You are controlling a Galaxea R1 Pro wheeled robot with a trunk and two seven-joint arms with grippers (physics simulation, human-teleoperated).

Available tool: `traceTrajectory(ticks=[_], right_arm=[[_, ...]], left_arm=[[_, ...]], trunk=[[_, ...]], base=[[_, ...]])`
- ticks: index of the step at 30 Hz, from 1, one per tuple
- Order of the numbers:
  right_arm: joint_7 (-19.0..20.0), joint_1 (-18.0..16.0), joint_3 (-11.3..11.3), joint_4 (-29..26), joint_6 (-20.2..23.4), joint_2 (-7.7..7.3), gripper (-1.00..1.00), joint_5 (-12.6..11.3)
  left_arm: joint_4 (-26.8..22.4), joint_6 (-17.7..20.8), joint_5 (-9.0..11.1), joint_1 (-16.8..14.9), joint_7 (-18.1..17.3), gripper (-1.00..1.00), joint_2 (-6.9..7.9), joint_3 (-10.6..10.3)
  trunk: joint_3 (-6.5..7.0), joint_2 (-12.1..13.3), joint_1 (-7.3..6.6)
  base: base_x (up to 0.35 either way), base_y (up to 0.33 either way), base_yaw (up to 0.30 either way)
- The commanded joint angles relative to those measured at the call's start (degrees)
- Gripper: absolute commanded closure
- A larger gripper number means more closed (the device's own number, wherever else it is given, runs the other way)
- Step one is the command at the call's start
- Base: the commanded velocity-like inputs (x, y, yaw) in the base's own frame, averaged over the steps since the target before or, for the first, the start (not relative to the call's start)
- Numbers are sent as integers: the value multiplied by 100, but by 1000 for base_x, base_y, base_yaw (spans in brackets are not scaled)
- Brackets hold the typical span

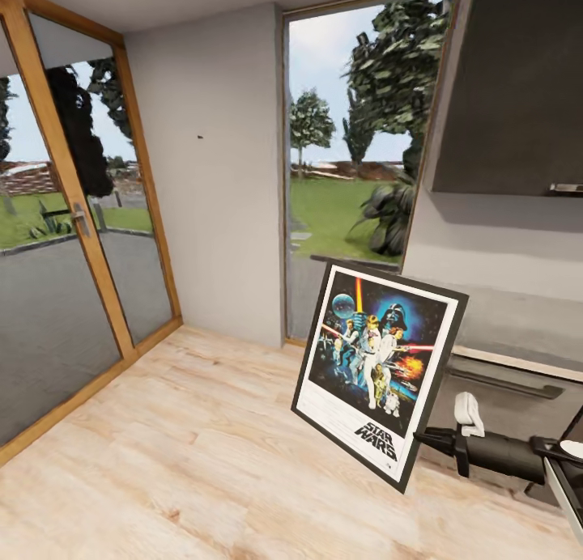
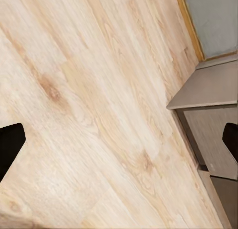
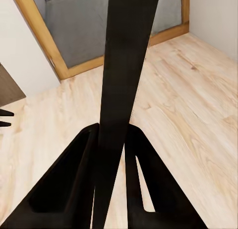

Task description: Pick up the poster from the kitchen countertop and hang it on one of the wall nails in the kitchen.

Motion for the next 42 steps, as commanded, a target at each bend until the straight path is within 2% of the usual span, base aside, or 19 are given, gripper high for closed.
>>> traceTrajectory(ticks=[1,18,42], right_arm=[[43,-3,-8,-5,85,0,100,-1],[43,-3,-7,-12,85,0,100,-2],[43,-3,-14,-5,85,0,100,-15]], left_arm=[[1,-38,32,-7,-8,-100,3,-49],[1,-37,32,-7,-8,-100,3,-55],[7,-37,32,-7,-8,-100,2,-45]], trunk=[[-8,-8,6],[-8,-8,6],[-8,-8,6]], base=[[277,148,278],[267,218,273],[258,270,16]])
